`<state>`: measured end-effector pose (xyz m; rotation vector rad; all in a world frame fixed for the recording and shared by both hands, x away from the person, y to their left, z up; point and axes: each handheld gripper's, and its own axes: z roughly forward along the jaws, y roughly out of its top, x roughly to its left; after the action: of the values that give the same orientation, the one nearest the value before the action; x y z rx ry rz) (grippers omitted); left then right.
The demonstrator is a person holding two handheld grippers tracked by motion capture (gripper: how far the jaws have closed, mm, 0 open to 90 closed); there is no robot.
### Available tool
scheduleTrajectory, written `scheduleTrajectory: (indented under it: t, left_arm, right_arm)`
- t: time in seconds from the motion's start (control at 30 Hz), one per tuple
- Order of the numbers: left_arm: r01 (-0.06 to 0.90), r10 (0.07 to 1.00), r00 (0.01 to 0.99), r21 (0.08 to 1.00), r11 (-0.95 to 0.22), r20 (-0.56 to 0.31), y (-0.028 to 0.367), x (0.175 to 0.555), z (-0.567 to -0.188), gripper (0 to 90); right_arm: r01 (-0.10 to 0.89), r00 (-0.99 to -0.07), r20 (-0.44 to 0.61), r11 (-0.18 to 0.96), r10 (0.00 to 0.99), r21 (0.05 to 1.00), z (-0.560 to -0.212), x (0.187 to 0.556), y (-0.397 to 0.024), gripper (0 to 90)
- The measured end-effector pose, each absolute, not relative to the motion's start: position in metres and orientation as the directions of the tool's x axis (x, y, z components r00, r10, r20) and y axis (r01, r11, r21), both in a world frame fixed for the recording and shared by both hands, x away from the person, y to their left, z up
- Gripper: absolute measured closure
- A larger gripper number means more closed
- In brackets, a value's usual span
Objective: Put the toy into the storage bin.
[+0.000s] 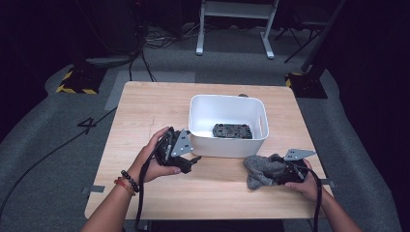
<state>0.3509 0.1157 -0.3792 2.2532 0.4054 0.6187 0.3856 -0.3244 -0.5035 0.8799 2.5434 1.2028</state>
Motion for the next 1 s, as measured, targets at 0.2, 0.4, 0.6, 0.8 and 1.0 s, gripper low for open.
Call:
scheduleTrajectory:
  t: [0.2, 0.4, 0.6, 0.8, 1.0]
  left_arm:
    - [0.157, 0.492, 0.828, 0.73, -0.665, 0.269, 0.131, 0.35, -0.394, 16.0]
    - [0.213, 0.519, 0.819, 0.709, -0.673, 0.247, 0.141, 0.354, -0.412, 16.1]
    - [0.271, 0.548, 0.808, 0.688, -0.673, 0.217, 0.153, 0.359, -0.435, 16.1]
    - [0.331, 0.579, 0.796, 0.673, -0.661, 0.178, 0.164, 0.362, -0.454, 16.3]
    - [0.389, 0.606, 0.788, 0.677, -0.625, 0.107, 0.175, 0.36, -0.47, 16.4]
  right_arm:
    - [0.432, -0.804, 0.076, 0.493, 0.59, 0.755, -0.504, 0.386, -0.324, 20.9]
    - [0.432, -0.804, 0.076, 0.493, 0.589, 0.755, -0.504, 0.386, -0.324, 20.9]
    - [0.435, -0.804, 0.08, 0.49, 0.59, 0.756, -0.504, 0.386, -0.325, 20.9]
    - [0.434, -0.804, 0.079, 0.49, 0.589, 0.756, -0.504, 0.386, -0.325, 20.9]
    - [0.433, -0.804, 0.078, 0.491, 0.589, 0.756, -0.504, 0.386, -0.325, 20.9]
